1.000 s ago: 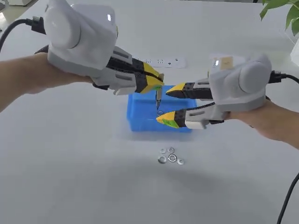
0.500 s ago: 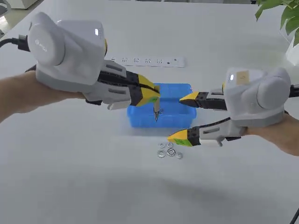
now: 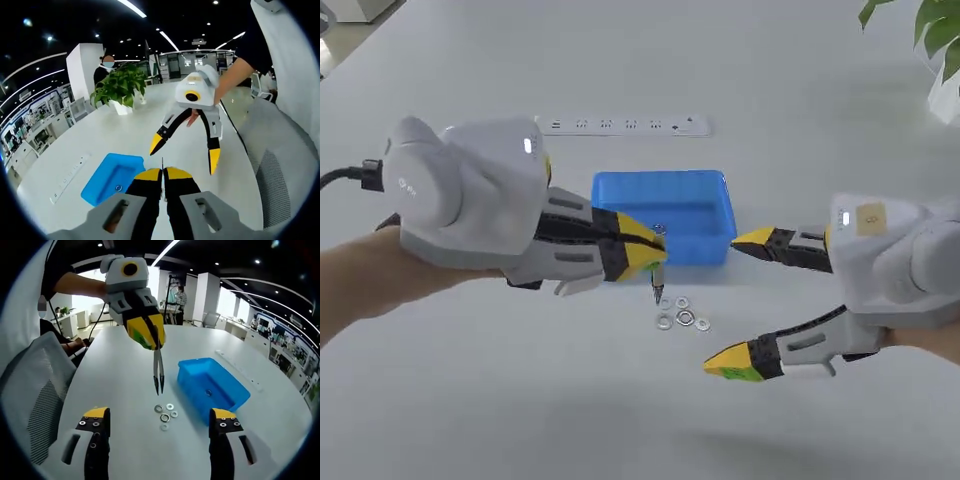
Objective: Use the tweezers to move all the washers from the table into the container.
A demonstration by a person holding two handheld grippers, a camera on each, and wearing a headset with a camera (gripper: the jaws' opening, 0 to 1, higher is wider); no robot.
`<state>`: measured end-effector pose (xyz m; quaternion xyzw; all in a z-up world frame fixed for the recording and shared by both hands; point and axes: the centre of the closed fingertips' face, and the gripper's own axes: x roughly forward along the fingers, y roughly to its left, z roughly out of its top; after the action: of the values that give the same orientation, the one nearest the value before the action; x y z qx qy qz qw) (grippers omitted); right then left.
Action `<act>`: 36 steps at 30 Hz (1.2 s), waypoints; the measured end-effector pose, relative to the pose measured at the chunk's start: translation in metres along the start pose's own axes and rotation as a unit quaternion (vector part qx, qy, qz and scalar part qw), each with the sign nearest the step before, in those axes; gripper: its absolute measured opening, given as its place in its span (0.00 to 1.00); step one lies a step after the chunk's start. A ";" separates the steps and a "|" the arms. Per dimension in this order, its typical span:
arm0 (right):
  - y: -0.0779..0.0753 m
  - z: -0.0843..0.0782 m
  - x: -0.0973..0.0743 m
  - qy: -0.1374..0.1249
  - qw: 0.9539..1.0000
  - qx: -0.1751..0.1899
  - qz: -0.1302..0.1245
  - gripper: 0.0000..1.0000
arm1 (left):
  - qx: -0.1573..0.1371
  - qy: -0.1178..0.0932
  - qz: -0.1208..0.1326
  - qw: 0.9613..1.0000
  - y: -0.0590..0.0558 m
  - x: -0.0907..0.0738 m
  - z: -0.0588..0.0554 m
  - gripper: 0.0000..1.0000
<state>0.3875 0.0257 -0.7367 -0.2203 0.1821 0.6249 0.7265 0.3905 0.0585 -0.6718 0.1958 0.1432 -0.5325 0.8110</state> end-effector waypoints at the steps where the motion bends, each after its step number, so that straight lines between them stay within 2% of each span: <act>1: 0.001 -0.001 -0.001 0.000 1.000 0.001 -0.001 0.83 | -0.001 0.000 -0.001 1.000 -0.002 0.001 -0.001 0.05; 6: 0.005 -0.011 -0.004 0.004 1.000 0.014 0.000 0.89 | 0.002 0.001 0.001 1.000 -0.006 0.002 -0.006 0.05; 11: 0.008 -0.014 -0.006 -0.002 1.000 0.030 0.000 0.98 | 0.001 -0.008 0.002 1.000 -0.010 0.001 -0.007 0.05; 13: 0.009 -0.016 -0.006 -0.003 0.999 0.034 0.000 1.00 | 0.005 -0.005 0.000 1.000 -0.011 0.002 -0.008 0.05; 18: 0.016 -0.018 -0.005 -0.007 0.999 0.039 0.006 1.00 | 0.004 -0.009 0.001 1.000 -0.012 0.004 -0.009 0.05; 23: 0.023 -0.017 -0.005 -0.015 0.998 0.052 0.014 1.00 | 0.004 0.004 -0.003 1.000 -0.013 0.009 -0.015 0.05; 27: 0.023 -0.015 -0.006 -0.024 0.998 0.065 0.013 1.00 | 0.003 -0.003 -0.005 1.000 -0.014 0.012 -0.013 0.05; 36: 0.025 -0.019 -0.007 -0.026 0.996 0.081 0.018 0.99 | 0.005 0.000 -0.011 1.000 -0.014 0.018 -0.015 0.05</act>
<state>0.3622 0.0127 -0.7508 -0.1409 0.2172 0.6266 0.7351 0.3841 0.0458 -0.6956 0.1981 0.1424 -0.5417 0.8044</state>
